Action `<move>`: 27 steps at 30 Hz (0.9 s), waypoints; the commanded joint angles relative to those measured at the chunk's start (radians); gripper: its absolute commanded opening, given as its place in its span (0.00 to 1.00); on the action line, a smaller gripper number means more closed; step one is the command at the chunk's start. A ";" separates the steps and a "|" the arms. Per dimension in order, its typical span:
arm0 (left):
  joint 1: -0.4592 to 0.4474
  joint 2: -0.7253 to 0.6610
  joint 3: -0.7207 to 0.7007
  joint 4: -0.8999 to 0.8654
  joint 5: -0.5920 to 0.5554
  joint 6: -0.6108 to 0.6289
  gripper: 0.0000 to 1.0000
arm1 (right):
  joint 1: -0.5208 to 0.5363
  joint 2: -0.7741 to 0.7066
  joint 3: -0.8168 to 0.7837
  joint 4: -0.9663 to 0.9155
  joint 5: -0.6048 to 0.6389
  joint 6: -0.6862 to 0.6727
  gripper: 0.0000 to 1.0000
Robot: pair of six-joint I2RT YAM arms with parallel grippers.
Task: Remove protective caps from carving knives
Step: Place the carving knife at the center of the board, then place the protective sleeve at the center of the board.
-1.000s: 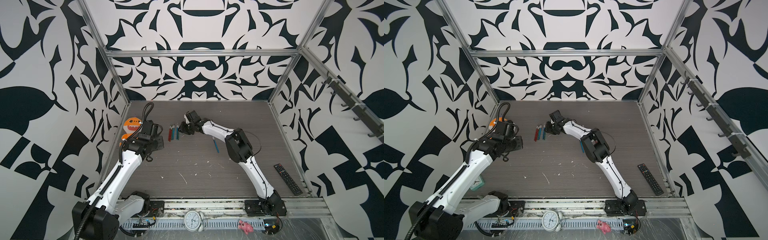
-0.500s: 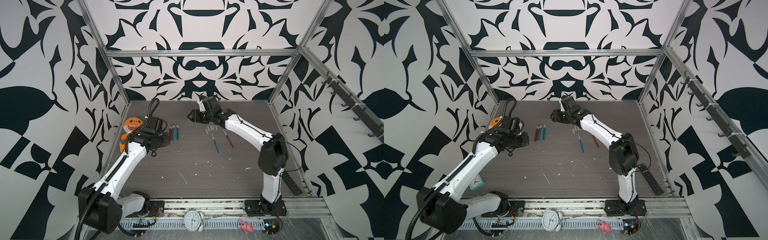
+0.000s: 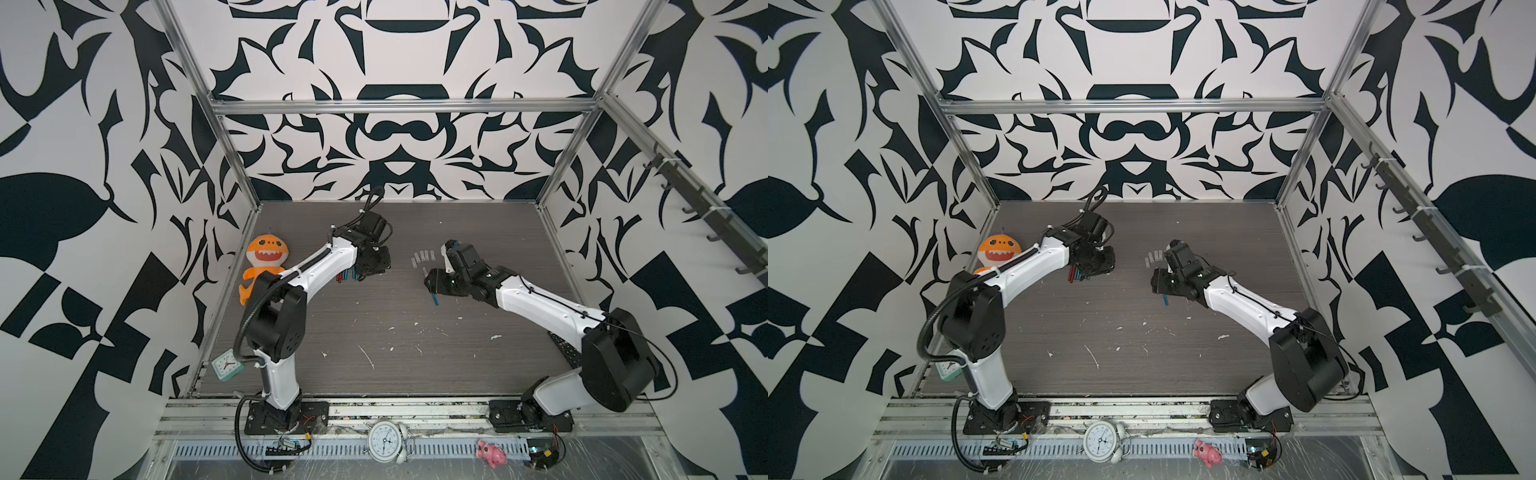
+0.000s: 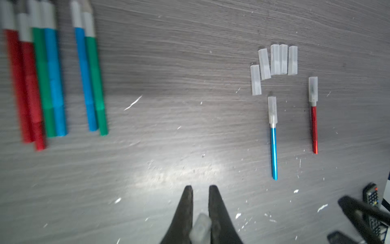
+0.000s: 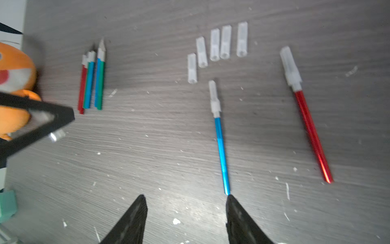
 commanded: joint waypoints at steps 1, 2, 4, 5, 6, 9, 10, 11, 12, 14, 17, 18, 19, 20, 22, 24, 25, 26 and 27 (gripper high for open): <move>-0.010 0.123 0.116 -0.028 0.042 -0.012 0.00 | 0.002 -0.097 -0.046 0.040 0.035 -0.013 0.62; -0.011 0.166 0.157 -0.039 0.048 -0.006 0.00 | 0.002 -0.114 -0.063 0.036 0.037 -0.013 0.62; -0.013 0.225 0.221 -0.057 0.042 0.005 0.00 | 0.002 -0.142 -0.091 0.030 0.038 -0.019 0.62; -0.012 0.251 0.250 -0.068 0.038 0.005 0.00 | 0.002 -0.153 -0.106 0.023 0.041 -0.024 0.62; -0.013 0.273 0.275 -0.073 0.048 0.005 0.00 | 0.002 -0.163 -0.117 0.018 0.041 -0.024 0.62; -0.016 0.320 0.332 -0.074 0.053 0.005 0.00 | 0.002 -0.192 -0.149 0.006 0.041 -0.022 0.62; -0.015 0.337 0.352 -0.080 0.053 0.006 0.00 | 0.002 -0.201 -0.160 0.007 0.044 -0.020 0.62; -0.016 0.360 0.380 -0.089 0.054 0.007 0.00 | 0.002 -0.213 -0.171 0.009 0.046 -0.018 0.62; -0.015 0.382 0.406 -0.101 0.061 0.007 0.00 | 0.002 -0.221 -0.183 0.012 0.049 -0.016 0.62; -0.018 0.417 0.438 -0.108 0.074 0.006 0.00 | 0.003 -0.231 -0.197 0.013 0.050 -0.012 0.62; -0.025 0.456 0.479 -0.112 0.077 0.005 0.00 | 0.003 -0.235 -0.206 0.016 0.034 -0.001 0.61; -0.029 0.467 0.494 -0.117 0.081 0.005 0.00 | 0.002 -0.236 -0.207 0.013 0.032 0.001 0.61; -0.031 0.479 0.509 -0.120 0.089 0.003 0.00 | 0.003 -0.236 -0.208 0.012 0.030 0.003 0.61; -0.033 0.489 0.515 -0.122 0.093 0.001 0.00 | 0.002 -0.238 -0.210 0.012 0.030 0.004 0.61; -0.039 0.503 0.528 -0.122 0.100 -0.004 0.00 | 0.002 -0.241 -0.212 0.016 0.030 0.004 0.61; -0.044 0.513 0.536 -0.122 0.106 -0.005 0.00 | 0.003 -0.241 -0.214 0.016 0.030 0.004 0.61; -0.047 0.517 0.540 -0.122 0.110 -0.007 0.00 | 0.002 -0.241 -0.217 0.017 0.030 0.005 0.61; -0.049 0.521 0.543 -0.122 0.112 -0.009 0.02 | 0.002 -0.239 -0.217 0.018 0.030 0.006 0.61; -0.049 0.525 0.548 -0.122 0.116 -0.010 0.03 | 0.003 -0.238 -0.220 0.021 0.029 0.007 0.61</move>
